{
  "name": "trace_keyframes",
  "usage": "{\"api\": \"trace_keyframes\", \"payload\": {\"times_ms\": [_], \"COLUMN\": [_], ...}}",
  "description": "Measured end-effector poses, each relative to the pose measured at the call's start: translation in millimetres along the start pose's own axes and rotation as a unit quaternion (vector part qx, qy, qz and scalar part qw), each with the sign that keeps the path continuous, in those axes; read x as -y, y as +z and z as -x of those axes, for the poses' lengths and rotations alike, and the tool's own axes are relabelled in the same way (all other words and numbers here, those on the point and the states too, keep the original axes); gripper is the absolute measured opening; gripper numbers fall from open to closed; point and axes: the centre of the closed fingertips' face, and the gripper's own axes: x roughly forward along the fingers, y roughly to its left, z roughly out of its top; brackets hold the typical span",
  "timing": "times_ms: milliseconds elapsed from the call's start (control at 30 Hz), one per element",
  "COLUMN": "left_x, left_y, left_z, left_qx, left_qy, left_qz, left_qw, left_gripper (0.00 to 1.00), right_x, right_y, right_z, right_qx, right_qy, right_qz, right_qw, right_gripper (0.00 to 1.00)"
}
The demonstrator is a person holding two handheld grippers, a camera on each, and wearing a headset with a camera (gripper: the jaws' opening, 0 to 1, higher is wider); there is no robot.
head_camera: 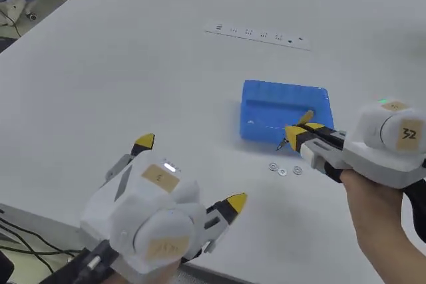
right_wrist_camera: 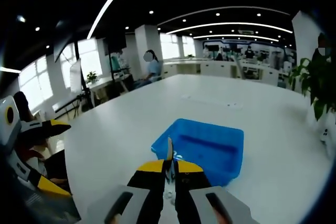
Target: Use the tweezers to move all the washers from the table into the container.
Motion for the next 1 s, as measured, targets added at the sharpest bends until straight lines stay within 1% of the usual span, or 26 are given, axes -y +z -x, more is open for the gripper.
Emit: {"api": "trace_keyframes", "payload": {"times_ms": [133, 333, 433, 533, 567, 600, 633, 667, 700, 867, 933, 1000], "left_x": [0.3, -1.1, -2.2, -2.4, -2.4, -2.3, -2.3, -2.4, -2.5, -1.9, -1.8, -2.0], "left_y": [1.0, 0.9, 0.6, 0.2, 0.2, 0.1, -0.1, -0.4, -0.4, -0.6, -0.4, -0.9], "left_z": [0.0, -0.9, -1.5, -1.9, -2.0, -2.1, -2.2, -2.4, -2.4, -2.6, -2.4, -2.3], "left_qx": [0.002, 0.001, 0.0, -0.001, -0.001, -0.001, -0.002, -0.002, -0.002, -0.003, -0.002, -0.003], "left_qy": [0.0, 0.003, 0.005, 0.005, 0.006, 0.005, 0.005, 0.006, 0.006, 0.004, 0.004, 0.005], "left_qz": [-0.001, -0.001, -0.001, 0.0, -0.001, -0.001, -0.002, -0.002, -0.002, -0.003, -0.003, -0.003], "left_qw": [1.0, 1.0, 1.0, 1.0, 1.0, 1.0, 1.0, 1.0, 1.0, 1.0, 1.0, 1.0], "left_gripper": [0.93, 0.93, 0.93, 0.92, 0.92, 0.92, 0.92, 0.92, 0.92, 0.92, 0.92, 0.92], "right_x": [-0.7, -2.2, -2.3, -2.6, -3.3, -1.4, -1.8, -2.1, -3.8, -5.8, -4.8, -2.8], "right_y": [-11.5, -15.4, -16.3, -20.7, -24.6, -28.0, -22.8, -26.7, -27.3, -27.6, -27.1, -26.7], "right_z": [-4.9, -8.5, -9.6, -11.5, -12.2, -11.8, -12.4, -10.9, -12.3, -13.0, -13.3, -14.0], "right_qx": [-0.012, -0.02, -0.025, -0.031, -0.038, -0.046, -0.026, -0.037, -0.037, -0.036, -0.037, -0.033], "right_qy": [0.003, 0.006, 0.001, 0.004, 0.004, -0.001, -0.002, -0.003, 0.002, 0.005, 0.007, 0.005], "right_qz": [-0.009, -0.004, 0.023, 0.026, 0.032, 0.054, 0.069, 0.074, 0.072, 0.08, 0.068, 0.059], "right_qw": [0.9999, 0.9998, 0.9994, 0.9992, 0.9988, 0.9975, 0.9973, 0.9965, 0.9967, 0.9962, 0.997, 0.9977], "right_gripper": [0.03, 0.03, 0.03, 0.03, 0.03, 0.03, 0.03, 0.03, 0.03, 0.03, 0.03, 0.03]}}
